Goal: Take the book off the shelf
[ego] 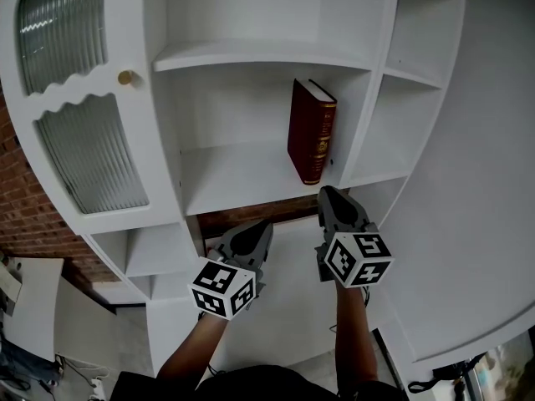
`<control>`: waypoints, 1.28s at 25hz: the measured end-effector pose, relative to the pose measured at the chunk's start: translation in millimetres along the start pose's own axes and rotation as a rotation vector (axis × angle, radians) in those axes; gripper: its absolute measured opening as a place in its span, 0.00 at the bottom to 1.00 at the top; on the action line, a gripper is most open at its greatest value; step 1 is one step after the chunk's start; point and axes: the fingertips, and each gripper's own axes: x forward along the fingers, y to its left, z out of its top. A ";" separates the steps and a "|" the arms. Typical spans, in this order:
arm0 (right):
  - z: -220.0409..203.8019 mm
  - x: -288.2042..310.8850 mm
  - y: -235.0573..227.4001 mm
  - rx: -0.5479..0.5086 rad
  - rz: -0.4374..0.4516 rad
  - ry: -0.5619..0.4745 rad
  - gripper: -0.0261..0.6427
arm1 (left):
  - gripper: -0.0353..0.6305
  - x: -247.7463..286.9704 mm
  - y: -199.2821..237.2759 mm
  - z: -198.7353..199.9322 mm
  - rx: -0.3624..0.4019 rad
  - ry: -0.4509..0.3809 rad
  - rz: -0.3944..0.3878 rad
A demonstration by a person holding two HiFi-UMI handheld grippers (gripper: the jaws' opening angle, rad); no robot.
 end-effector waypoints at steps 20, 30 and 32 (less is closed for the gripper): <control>2.2 69.0 -32.5 0.027 -0.032 0.017 0.38 | 0.08 19.9 34.0 -1.7 -0.010 -0.012 0.088; -7.7 97.2 -42.9 0.029 -0.034 0.046 0.43 | 0.08 22.5 47.2 -1.2 -0.020 -0.025 0.133; -9.5 102.7 -43.0 0.023 -0.034 0.055 0.43 | 0.08 21.6 51.8 0.2 -0.026 -0.033 0.152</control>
